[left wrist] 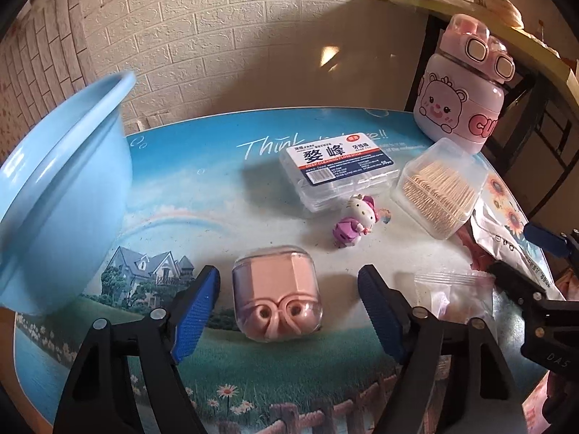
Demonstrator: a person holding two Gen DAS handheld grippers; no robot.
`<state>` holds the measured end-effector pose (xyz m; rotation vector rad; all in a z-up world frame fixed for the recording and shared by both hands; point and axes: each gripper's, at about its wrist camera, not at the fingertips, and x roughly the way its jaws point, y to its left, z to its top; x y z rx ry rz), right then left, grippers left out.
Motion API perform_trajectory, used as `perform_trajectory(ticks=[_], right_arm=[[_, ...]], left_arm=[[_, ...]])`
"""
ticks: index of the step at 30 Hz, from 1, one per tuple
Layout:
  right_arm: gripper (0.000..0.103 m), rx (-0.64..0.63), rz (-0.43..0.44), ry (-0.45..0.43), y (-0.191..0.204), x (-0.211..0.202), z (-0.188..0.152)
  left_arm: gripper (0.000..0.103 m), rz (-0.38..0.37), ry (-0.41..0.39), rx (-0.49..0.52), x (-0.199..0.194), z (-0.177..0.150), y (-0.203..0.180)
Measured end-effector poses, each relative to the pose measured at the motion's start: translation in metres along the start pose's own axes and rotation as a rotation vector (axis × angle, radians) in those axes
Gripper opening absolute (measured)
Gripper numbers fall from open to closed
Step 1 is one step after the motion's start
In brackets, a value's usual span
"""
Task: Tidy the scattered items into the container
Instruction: 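Grasp the pink cup-shaped box with the left gripper while the right gripper grasps the white packet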
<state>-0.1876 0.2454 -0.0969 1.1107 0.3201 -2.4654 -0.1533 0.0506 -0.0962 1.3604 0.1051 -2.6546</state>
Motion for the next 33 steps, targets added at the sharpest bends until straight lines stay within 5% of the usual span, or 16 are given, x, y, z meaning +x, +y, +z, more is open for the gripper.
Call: perform_trajectory(ticks=[3, 9, 23, 33], right_arm=[[0.076, 0.006, -0.005, 0.02, 0.0, 0.007, -0.001], [0.072, 0.046, 0.04, 0.01, -0.007, 0.008, -0.004], [0.023, 0.095, 0.045, -0.035, -0.012, -0.007, -0.013], [0.017, 0.184, 0.022, -0.109, -0.017, -0.042, -0.011]], left_arm=[[0.069, -0.003, -0.009, 0.003, 0.001, 0.001, 0.0], [0.04, -0.035, -0.035, 0.022, -0.002, 0.0, 0.001], [0.04, -0.061, -0.053, 0.013, -0.014, -0.014, 0.014], [0.04, -0.09, -0.075, -0.039, -0.026, -0.02, 0.031]])
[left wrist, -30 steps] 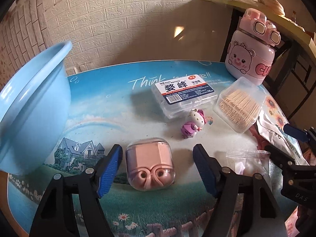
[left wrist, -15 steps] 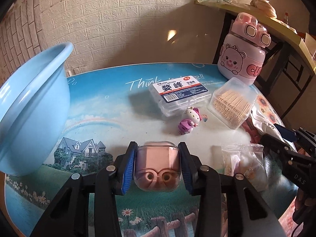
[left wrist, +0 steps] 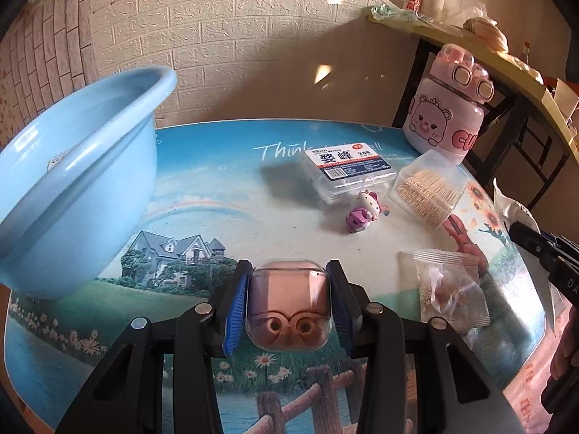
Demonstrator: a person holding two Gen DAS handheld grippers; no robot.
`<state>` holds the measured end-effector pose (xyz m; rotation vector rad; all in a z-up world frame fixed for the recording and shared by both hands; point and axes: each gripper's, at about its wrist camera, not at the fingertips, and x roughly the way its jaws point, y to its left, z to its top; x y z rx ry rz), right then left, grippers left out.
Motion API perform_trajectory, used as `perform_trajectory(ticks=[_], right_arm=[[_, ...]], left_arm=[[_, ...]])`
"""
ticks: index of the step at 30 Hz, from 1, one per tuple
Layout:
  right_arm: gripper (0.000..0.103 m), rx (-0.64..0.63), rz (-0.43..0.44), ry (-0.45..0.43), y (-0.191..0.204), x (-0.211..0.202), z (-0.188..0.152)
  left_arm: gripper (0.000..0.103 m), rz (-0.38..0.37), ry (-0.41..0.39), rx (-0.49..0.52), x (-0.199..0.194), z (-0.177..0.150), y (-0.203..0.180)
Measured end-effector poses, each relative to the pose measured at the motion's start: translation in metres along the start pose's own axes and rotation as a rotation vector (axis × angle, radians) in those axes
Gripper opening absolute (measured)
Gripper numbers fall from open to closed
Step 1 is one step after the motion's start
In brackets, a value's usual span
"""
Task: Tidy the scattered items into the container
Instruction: 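Grasp the pink cup-shaped box with the left gripper while the right gripper grasps the white packet, then carry the pink box toward the basin while the right gripper carries the white packet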
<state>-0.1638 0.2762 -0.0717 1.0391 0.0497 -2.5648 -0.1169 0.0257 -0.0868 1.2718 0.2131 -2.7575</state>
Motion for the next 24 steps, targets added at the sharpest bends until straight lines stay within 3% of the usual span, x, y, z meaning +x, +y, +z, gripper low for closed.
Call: perform_trajectory(ticks=[24], right_arm=[[0.017, 0.071, -0.03, -0.014, 0.035, -0.04, -0.01]], left_arm=[[0.04, -0.073, -0.104, -0.061, -0.055, -0.008, 0.018]])
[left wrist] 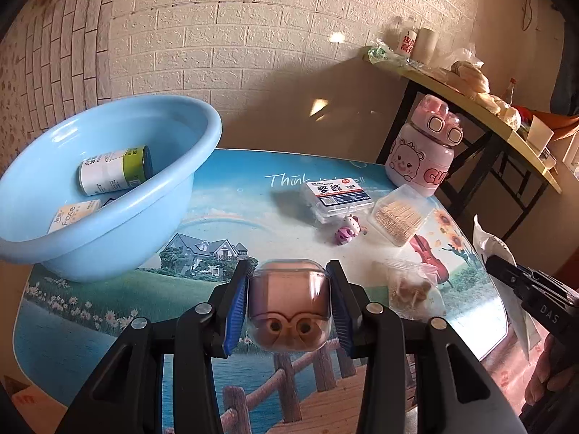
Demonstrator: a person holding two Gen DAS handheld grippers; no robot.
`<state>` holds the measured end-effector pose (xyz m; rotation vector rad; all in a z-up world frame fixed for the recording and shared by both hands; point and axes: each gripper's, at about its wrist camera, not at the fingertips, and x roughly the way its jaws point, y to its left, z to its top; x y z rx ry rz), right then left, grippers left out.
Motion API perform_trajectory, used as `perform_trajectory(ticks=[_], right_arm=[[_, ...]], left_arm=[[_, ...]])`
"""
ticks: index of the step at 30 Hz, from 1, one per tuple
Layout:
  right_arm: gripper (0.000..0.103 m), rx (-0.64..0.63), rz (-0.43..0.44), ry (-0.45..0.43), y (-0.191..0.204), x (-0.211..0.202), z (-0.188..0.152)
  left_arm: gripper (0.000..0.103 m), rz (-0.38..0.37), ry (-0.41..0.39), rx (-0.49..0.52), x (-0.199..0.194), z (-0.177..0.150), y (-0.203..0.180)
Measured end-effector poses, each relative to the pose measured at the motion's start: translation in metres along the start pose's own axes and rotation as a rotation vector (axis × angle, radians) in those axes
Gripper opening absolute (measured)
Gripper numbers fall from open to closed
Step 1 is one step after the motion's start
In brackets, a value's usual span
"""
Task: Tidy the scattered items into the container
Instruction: 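Carry the pink box toward the basin while the right gripper carries the white packet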
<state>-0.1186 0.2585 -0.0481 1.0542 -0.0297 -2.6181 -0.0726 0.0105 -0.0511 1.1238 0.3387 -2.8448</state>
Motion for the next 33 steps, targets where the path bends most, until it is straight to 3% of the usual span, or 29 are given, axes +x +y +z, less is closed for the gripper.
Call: perform_trajectory(ticks=[19, 33], right_arm=[[0.017, -0.037, 0.016, -0.089, 0.035, -0.048, 0.01], [0.017, -0.093, 0.033, -0.124, 0.072, -0.068, 0.021]], left_arm=[[0.04, -0.021, -0.122, -0.003, -0.054, 0.024, 0.001], [0.04, -0.006, -0.199, -0.043, -0.095, 0.034, 0.03]])
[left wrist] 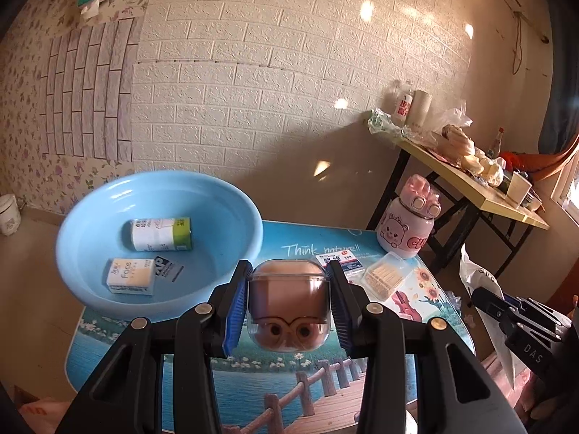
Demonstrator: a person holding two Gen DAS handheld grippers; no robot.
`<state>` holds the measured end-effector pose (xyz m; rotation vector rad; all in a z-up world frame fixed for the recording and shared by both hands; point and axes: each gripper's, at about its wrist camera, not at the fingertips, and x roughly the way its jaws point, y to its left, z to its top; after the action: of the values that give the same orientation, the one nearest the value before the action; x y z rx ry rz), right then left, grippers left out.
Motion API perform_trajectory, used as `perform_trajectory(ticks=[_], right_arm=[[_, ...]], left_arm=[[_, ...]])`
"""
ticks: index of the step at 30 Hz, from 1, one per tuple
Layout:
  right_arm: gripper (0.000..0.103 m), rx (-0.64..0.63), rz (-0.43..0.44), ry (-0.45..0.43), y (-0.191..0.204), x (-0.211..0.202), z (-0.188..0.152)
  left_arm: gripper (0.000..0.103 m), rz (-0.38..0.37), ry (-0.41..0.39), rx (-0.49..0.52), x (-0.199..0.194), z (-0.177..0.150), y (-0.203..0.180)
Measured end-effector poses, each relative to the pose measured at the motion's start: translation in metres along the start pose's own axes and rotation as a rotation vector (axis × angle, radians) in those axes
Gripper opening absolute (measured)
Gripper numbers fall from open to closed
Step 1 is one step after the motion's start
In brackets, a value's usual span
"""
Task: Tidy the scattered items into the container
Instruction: 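Carry the pink box toward the basin while the right gripper carries the white packet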
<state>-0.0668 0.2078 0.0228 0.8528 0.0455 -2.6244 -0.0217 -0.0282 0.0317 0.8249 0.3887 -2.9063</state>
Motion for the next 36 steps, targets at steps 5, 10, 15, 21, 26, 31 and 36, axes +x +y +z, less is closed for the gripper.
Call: perform_trajectory(ticks=[5, 10, 15, 21, 26, 31, 36], right_arm=[[0.017, -0.022, 0.013, -0.011, 0.016, -0.005, 0.008], [0.017, -0.053, 0.045, -0.022, 0.042, -0.006, 0.016], [0.017, -0.095, 0.086, -0.019, 0.073, 0.001, 0.017], [0.017, -0.105, 0.111, -0.025, 0.095, 0.008, 0.022], [0.017, -0.118, 0.127, -0.031, 0.107, 0.015, 0.033], [0.017, -0.132, 0.137, -0.031, 0.119, 0.028, 0.044], [0.017, -0.145, 0.155, -0.035, 0.131, 0.038, 0.056]], left_arm=[[0.04, 0.017, -0.028, -0.006, -0.013, 0.004, 0.01], [0.04, 0.034, -0.028, -0.024, -0.019, 0.004, 0.026], [0.04, 0.055, -0.043, -0.038, -0.025, 0.007, 0.044], [0.04, 0.078, -0.057, -0.054, -0.028, 0.011, 0.065], [0.04, 0.094, -0.055, -0.065, -0.023, 0.015, 0.079], [0.04, 0.113, -0.059, -0.068, -0.016, 0.019, 0.096], [0.04, 0.143, -0.048, -0.075, -0.003, 0.027, 0.115]])
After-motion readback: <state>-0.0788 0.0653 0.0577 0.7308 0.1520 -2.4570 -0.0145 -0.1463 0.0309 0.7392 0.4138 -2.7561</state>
